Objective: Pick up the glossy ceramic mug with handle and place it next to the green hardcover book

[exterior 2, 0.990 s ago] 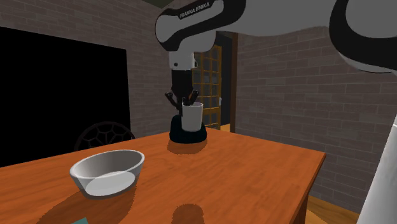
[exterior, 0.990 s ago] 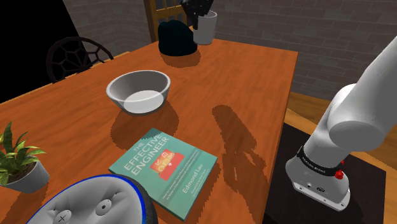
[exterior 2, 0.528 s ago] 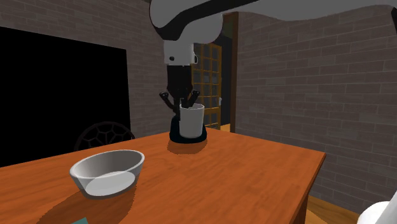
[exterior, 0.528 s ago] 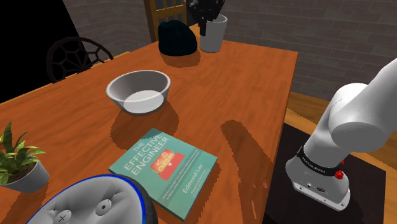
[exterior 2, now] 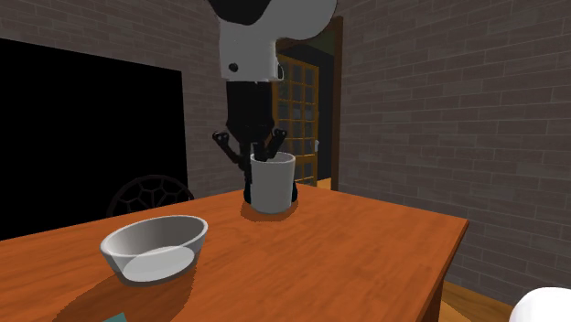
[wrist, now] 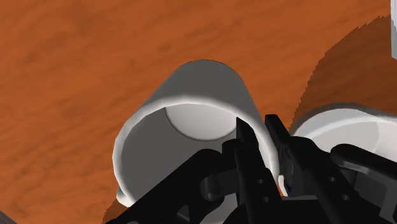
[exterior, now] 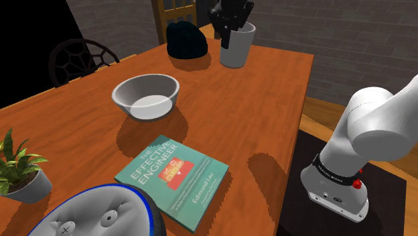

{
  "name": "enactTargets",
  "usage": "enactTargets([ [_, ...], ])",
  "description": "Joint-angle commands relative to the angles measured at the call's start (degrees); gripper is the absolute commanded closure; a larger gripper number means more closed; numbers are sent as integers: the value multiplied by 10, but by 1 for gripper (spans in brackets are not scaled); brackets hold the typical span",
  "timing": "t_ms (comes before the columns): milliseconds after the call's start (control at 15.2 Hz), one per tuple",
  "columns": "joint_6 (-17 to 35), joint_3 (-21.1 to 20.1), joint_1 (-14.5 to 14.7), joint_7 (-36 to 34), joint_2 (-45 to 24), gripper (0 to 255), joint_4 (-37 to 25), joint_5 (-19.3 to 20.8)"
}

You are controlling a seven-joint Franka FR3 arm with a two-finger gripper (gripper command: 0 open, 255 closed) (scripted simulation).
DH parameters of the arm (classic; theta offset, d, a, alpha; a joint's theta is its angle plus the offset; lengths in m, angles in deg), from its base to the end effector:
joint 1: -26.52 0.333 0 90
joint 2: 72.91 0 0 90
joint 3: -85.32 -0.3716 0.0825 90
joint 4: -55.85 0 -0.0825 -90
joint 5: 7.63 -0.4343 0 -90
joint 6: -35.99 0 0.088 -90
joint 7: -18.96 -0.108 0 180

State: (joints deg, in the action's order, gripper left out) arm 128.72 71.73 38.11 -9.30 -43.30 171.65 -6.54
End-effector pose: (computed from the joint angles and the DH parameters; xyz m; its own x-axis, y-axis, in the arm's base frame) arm 0.3691 0.2052 0.7034 0.9857 -0.0715 0.1529 -0.0831 -0.9940 0.0710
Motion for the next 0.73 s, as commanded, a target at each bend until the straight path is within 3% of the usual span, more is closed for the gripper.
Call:
enactTargets([
  [0,-10,-13,9,-18,23,255,13,-10],
  [660,-68,-95,56,-125,115,255,46,-72],
])
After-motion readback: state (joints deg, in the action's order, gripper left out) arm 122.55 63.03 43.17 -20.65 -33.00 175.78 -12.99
